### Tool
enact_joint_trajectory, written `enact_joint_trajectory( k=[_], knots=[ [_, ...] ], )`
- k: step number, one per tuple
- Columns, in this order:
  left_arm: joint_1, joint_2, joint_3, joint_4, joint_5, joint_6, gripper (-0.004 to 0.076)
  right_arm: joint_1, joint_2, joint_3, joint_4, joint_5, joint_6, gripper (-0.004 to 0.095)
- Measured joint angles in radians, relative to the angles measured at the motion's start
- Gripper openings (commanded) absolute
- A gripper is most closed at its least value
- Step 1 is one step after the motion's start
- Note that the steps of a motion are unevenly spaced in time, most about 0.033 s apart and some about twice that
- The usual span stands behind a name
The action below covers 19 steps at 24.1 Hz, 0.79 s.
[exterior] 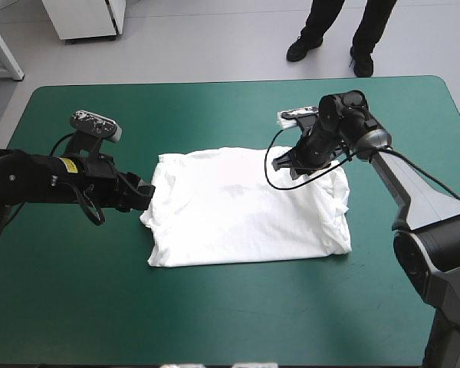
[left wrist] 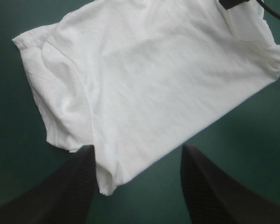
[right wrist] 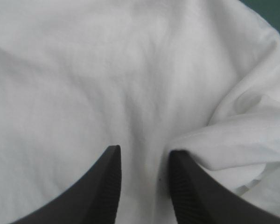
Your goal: Fold the cloth
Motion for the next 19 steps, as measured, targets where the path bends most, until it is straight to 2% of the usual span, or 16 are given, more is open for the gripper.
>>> enact_joint_trajectory(
  k=[4, 7, 19],
  knots=[
    [0.0, -0.033, 0.0, 0.002, 0.001, 0.006, 0.0403, 0.001, -0.022, -0.023, -0.011, 0.026, 0.01, 0.0469],
    [0.0, -0.05, 0.0, 0.002, 0.001, 0.007, 0.0403, 0.004, -0.058, -0.024, -0.063, 0.029, 0.038, 0.0469],
    [0.0, -0.099, 0.0, 0.011, 0.001, -0.005, 0.0403, 0.005, -0.337, 0.009, -0.144, 0.038, 0.083, 0.0469]
  ],
)
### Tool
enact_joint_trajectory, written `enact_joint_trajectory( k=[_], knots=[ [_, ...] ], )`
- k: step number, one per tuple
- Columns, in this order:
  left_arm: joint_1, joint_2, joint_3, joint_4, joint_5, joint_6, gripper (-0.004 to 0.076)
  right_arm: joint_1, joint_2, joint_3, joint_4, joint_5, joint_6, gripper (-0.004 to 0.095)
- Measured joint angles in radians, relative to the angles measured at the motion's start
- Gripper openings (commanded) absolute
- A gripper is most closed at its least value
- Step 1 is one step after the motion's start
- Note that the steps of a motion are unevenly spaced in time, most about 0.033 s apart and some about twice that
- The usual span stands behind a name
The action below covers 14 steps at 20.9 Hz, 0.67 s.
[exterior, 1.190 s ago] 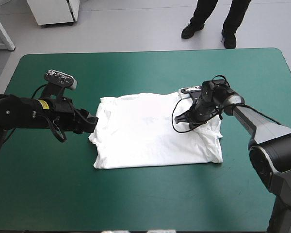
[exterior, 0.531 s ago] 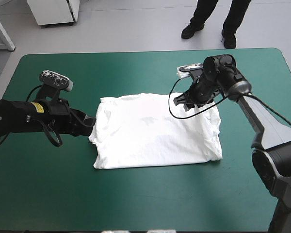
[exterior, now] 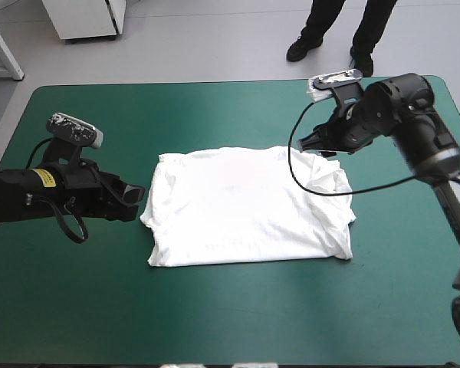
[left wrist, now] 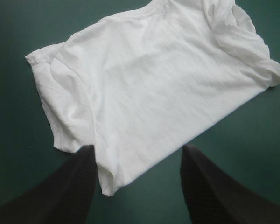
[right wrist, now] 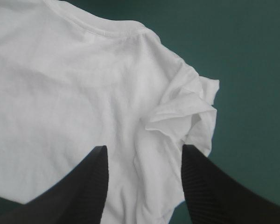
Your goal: Fold the cloth
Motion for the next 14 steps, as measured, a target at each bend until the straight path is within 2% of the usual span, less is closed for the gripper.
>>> enact_joint_trajectory(
  k=[4, 7, 12, 14],
  knots=[
    [0.0, -0.001, 0.003, 0.034, 0.0, 0.0, 0.0403, 0.0, -0.132, 0.111, -0.027, 0.001, 0.0, 0.0469],
    [-0.047, -0.02, 0.102, 0.081, 0.0, -0.007, 0.0406, 0.0, -0.291, 0.272, -0.036, 0.003, 0.022, 0.0469],
    [-0.081, -0.013, 0.298, 0.166, -0.001, -0.008, 0.0496, 0.0, -0.469, 0.483, -0.041, 0.003, 0.053, 0.0469],
    [-0.081, 0.013, 0.347, 0.185, -0.004, -0.012, 0.0501, 0.0, -0.493, 0.55, -0.041, 0.003, 0.062, 0.0469]
  ],
)
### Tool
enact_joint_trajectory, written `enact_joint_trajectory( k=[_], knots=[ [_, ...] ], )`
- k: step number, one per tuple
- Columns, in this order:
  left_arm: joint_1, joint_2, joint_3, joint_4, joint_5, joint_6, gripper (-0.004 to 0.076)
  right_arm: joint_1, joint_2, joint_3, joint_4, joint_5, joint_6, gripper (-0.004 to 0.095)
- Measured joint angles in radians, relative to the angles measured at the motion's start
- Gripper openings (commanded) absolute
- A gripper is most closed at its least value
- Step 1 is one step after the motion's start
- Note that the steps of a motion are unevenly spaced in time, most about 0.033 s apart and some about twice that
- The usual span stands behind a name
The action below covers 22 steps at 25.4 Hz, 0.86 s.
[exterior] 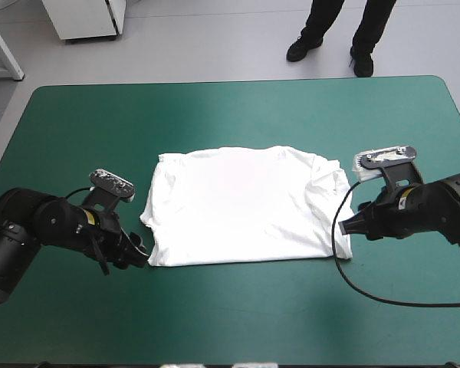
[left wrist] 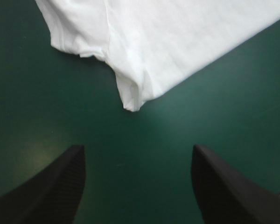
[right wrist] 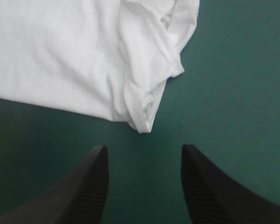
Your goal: Fold the cloth
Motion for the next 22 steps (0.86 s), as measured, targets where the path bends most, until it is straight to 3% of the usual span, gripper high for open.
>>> enact_joint_trajectory(
  k=[9, 17, 22],
  knots=[
    [0.0, 0.242, 0.109, -0.014, -0.199, -0.013, 0.0501, 0.0, -0.004, 0.108, -0.08, -0.002, 0.026, 0.0469],
    [-0.011, 0.375, 0.145, -0.034, -0.305, -0.014, 0.05, 0.0, -0.004, 0.15, -0.085, -0.049, 0.068, 0.0469],
    [-0.011, 0.445, 0.144, -0.036, -0.329, -0.015, 0.0426, 0.0, -0.004, 0.202, -0.085, -0.095, 0.092, 0.0469]
  ],
)
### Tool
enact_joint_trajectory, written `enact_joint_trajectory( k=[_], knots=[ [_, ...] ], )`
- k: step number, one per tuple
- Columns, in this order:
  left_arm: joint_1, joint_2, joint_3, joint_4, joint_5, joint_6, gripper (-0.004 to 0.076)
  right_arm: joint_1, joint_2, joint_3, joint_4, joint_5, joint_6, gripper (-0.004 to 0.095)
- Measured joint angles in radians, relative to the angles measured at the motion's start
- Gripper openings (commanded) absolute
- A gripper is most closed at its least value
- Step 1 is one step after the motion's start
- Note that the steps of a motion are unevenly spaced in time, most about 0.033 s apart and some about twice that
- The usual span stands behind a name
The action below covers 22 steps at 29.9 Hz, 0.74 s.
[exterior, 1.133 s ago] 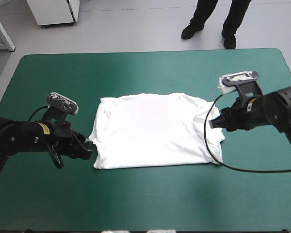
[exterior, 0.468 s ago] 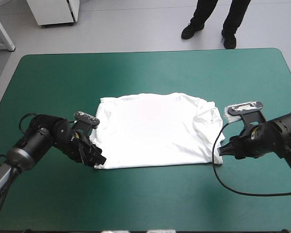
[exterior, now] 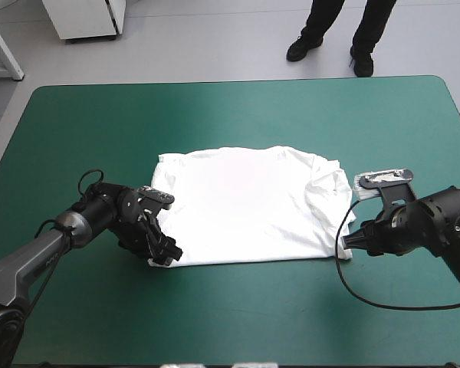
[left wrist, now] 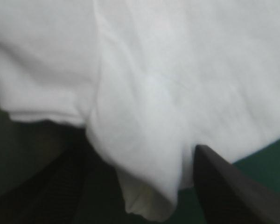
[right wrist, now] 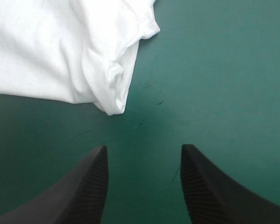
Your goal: Fold the cloth
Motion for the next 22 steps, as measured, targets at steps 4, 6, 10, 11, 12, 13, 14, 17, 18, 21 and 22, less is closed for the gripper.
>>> enact_joint_trajectory(
  k=[4, 6, 10, 11, 12, 13, 14, 17, 18, 21, 22],
  knots=[
    [0.0, 0.025, -0.01, 0.009, 0.009, -0.003, 0.0294, 0.0, 0.0, 0.03, 0.0, -0.046, 0.024, 0.0469],
    [0.002, 0.037, -0.015, 0.016, 0.012, -0.003, 0.0209, 0.0, 0.0, 0.038, 0.001, -0.072, 0.027, 0.0469],
    [0.002, 0.056, -0.024, 0.039, 0.016, -0.003, 0.0071, 0.0, 0.001, 0.066, 0.028, -0.119, 0.028, 0.047],
    [0.002, 0.057, -0.025, 0.04, 0.016, -0.003, 0.0043, 0.0, 0.005, 0.076, 0.038, -0.127, 0.028, 0.0475],
    [0.002, 0.062, -0.027, 0.036, 0.016, -0.003, 0.0019, 0.0, 0.013, 0.085, 0.051, -0.131, 0.027, 0.048],
    [0.002, 0.064, -0.029, 0.029, 0.016, -0.002, 0.0002, 0.0, 0.022, 0.091, 0.061, -0.133, 0.027, 0.0489],
    [0.002, 0.065, -0.03, 0.026, 0.017, -0.001, -0.001, 0.0, 0.037, 0.098, 0.071, -0.135, 0.027, 0.0501],
    [0.002, 0.066, -0.031, 0.011, 0.019, 0.005, -0.001, 0.0, 0.091, 0.115, 0.103, -0.155, 0.02, 0.0533],
    [0.002, 0.066, -0.031, 0.01, 0.019, 0.005, -0.001, 0.0, 0.112, 0.119, 0.11, -0.166, 0.018, 0.0541],
    [0.002, 0.066, -0.031, 0.008, 0.019, 0.012, -0.001, 0.0, 0.164, 0.122, 0.123, -0.201, 0.015, 0.0555],
    [0.002, 0.066, -0.031, 0.008, 0.019, 0.016, -0.001, 0.0, 0.183, 0.122, 0.127, -0.212, 0.015, 0.0555]
  ],
)
